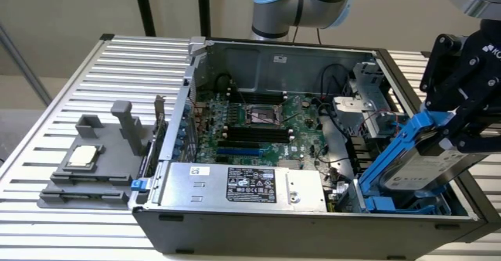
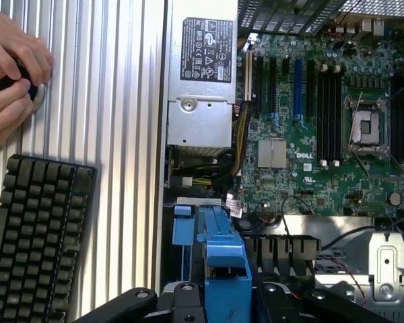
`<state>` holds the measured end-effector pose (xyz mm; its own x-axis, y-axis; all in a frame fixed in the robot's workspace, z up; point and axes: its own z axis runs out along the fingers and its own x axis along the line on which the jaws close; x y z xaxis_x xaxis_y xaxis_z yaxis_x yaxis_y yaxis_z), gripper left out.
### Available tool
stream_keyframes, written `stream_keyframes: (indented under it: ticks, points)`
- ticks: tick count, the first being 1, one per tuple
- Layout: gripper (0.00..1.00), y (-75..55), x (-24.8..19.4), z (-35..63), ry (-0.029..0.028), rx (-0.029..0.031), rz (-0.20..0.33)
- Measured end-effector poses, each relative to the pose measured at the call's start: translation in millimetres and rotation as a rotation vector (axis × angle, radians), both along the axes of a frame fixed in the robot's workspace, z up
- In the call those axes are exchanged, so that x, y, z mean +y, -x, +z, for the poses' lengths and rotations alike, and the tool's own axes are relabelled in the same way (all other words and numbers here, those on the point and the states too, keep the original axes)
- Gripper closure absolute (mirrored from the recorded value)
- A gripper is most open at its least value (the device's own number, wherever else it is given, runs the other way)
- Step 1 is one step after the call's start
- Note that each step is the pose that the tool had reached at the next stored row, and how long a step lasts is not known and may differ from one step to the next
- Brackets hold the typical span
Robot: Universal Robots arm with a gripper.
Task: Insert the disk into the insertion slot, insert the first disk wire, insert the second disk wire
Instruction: 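Insert the disk into the insertion slot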
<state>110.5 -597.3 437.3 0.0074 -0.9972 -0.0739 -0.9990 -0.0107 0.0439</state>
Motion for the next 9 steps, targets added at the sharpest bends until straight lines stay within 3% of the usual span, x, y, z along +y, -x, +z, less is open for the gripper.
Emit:
stream_keyframes:
  ticks: [9]
  points:
    - [0.67,0.0,0.0,-7.6,0.0,0.0,0.0]
